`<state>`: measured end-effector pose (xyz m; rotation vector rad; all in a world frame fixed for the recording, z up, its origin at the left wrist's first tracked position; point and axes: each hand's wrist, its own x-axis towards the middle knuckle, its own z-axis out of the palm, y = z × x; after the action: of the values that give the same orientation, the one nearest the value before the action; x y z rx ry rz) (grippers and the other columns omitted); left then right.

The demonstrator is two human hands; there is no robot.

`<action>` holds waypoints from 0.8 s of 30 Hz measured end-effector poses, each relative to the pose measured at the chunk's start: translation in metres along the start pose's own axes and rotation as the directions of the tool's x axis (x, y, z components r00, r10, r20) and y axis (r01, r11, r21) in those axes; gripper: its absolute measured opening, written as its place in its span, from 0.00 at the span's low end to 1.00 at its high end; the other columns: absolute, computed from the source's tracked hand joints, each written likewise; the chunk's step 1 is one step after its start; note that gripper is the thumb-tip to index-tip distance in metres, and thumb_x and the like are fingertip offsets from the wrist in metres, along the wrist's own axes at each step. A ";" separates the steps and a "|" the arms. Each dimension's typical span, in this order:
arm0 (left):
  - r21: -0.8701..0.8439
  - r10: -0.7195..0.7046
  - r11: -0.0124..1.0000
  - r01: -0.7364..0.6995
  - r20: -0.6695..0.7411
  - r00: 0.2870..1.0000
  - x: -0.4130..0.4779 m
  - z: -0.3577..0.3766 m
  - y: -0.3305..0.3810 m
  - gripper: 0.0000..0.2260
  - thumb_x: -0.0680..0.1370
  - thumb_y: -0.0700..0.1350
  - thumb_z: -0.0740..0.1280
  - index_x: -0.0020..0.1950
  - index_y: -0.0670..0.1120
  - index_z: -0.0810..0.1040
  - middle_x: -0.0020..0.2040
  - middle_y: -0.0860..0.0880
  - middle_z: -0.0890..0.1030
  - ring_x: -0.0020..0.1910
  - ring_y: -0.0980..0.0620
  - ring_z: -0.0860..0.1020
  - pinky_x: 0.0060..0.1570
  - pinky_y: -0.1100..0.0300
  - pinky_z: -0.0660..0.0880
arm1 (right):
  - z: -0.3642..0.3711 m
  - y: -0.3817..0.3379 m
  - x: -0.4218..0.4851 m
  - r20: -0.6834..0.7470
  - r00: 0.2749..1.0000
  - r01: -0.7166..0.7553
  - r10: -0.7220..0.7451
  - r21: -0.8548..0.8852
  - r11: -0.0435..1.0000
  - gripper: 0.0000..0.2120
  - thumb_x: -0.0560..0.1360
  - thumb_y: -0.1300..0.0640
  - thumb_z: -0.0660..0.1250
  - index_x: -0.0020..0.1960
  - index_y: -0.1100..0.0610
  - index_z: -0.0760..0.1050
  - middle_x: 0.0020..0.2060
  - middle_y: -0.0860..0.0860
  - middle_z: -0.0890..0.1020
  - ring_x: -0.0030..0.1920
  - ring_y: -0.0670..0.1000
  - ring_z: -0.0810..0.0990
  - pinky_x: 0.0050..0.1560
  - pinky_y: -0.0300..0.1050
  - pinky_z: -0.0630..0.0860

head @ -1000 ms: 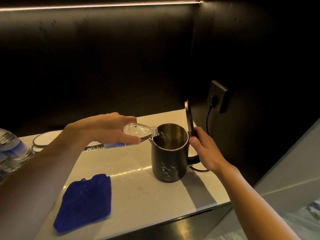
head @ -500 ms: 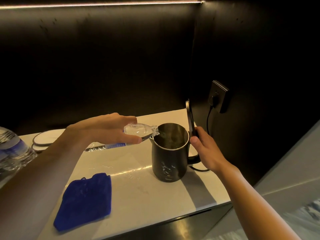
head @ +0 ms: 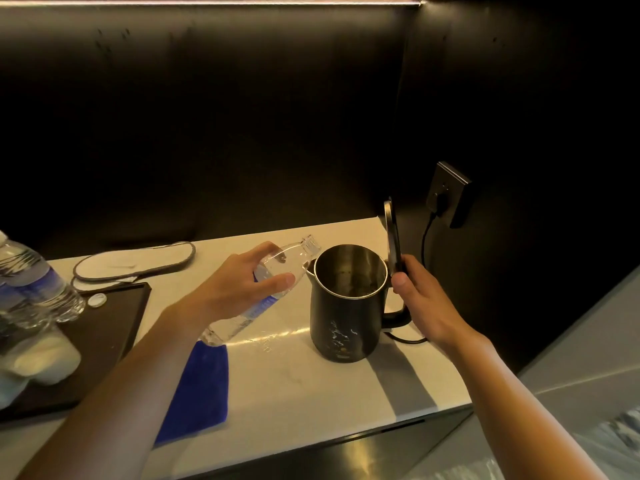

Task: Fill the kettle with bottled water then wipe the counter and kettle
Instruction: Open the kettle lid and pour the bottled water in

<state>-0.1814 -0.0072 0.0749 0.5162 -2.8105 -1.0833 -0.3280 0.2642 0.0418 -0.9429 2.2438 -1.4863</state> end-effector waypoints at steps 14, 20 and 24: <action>-0.542 -0.269 0.840 -0.015 -0.441 0.856 -0.002 0.023 -0.074 0.30 0.73 0.61 0.65 0.72 0.52 0.64 0.67 0.48 0.70 0.63 0.45 0.74 0.54 0.54 0.78 | -0.007 -0.022 0.010 -0.128 0.984 0.131 -0.127 0.022 0.991 0.31 0.78 0.35 0.52 0.79 0.32 0.46 0.75 0.36 0.60 0.74 0.42 0.61 0.69 0.50 0.61; -0.581 -0.343 0.814 -0.017 -0.505 0.792 -0.006 0.026 -0.105 0.29 0.76 0.59 0.66 0.74 0.55 0.59 0.71 0.48 0.68 0.66 0.45 0.72 0.55 0.58 0.74 | 0.002 -0.036 0.017 -0.098 0.982 0.156 -0.159 -0.043 0.987 0.29 0.80 0.37 0.49 0.80 0.35 0.49 0.72 0.29 0.56 0.67 0.30 0.55 0.65 0.43 0.55; -0.541 -0.339 0.841 -0.007 -0.536 0.773 -0.006 0.025 -0.118 0.31 0.76 0.58 0.66 0.75 0.54 0.55 0.75 0.46 0.65 0.69 0.46 0.69 0.59 0.60 0.71 | 0.005 -0.035 0.019 -0.093 0.984 0.148 -0.153 -0.049 0.988 0.29 0.80 0.36 0.49 0.80 0.35 0.49 0.72 0.28 0.57 0.68 0.33 0.55 0.66 0.45 0.56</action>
<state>-0.1476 -0.0703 -0.0218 0.8814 -1.8296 -1.3323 -0.3267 0.2393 0.0732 -1.0978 2.3253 -1.5855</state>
